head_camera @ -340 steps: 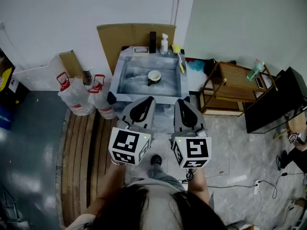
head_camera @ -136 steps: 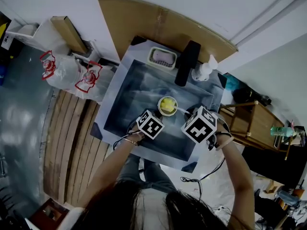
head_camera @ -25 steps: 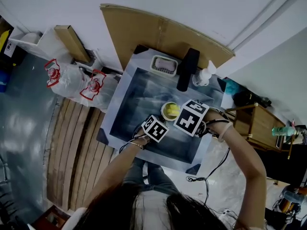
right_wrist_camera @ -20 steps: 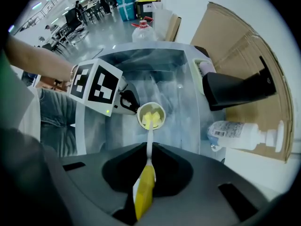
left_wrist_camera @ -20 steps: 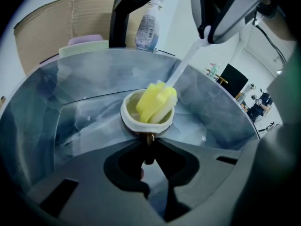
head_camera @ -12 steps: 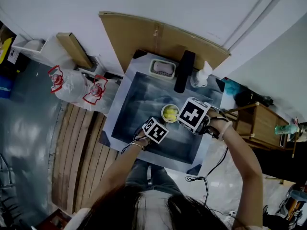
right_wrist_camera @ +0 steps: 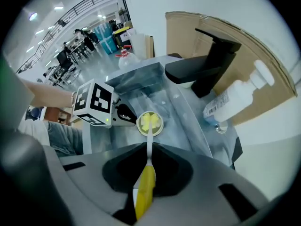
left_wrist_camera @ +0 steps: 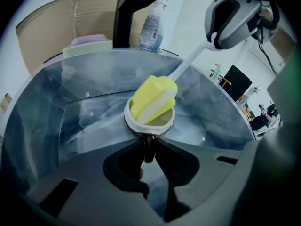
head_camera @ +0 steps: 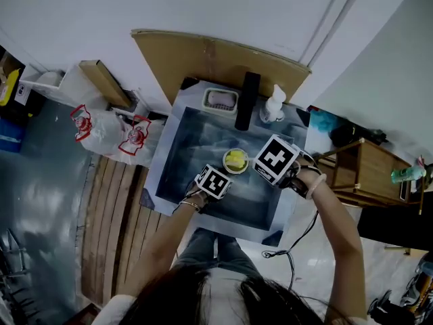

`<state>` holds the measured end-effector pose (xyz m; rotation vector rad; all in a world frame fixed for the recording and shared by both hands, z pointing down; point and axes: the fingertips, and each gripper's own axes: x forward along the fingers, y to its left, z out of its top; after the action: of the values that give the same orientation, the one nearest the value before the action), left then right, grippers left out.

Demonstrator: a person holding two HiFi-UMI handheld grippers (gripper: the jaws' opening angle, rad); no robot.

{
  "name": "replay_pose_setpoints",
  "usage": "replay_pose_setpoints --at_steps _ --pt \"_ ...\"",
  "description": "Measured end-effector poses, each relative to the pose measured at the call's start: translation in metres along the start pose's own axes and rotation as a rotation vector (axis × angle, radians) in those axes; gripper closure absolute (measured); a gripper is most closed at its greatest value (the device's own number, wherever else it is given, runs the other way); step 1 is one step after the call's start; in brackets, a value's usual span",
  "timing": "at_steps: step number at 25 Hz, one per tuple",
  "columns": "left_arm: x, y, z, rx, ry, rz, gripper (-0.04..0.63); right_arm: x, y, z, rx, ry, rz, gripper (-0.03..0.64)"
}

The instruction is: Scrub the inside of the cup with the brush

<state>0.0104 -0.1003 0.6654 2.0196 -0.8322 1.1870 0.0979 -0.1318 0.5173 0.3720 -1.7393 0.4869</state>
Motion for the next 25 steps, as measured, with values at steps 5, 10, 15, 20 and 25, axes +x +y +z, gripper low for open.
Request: replay_pose_setpoints --at_steps 5,10,15,20,25 --pt "-0.014 0.001 0.001 -0.004 -0.018 0.039 0.525 -0.008 0.0 -0.01 0.046 -0.068 -0.001 0.568" --pt "-0.036 0.007 0.016 -0.003 -0.103 0.108 0.525 -0.017 0.002 -0.02 0.086 -0.147 -0.014 0.568" --pt "-0.059 0.003 0.03 -0.027 -0.169 0.129 0.526 -0.026 0.004 -0.029 0.122 -0.218 -0.057 0.568" --pt "-0.083 -0.003 0.046 -0.032 -0.261 0.144 0.538 -0.029 0.009 -0.037 0.171 -0.299 -0.114 0.568" --pt "-0.098 -0.009 0.056 -0.022 -0.314 0.156 0.554 -0.035 0.014 -0.045 0.211 -0.37 -0.178 0.568"
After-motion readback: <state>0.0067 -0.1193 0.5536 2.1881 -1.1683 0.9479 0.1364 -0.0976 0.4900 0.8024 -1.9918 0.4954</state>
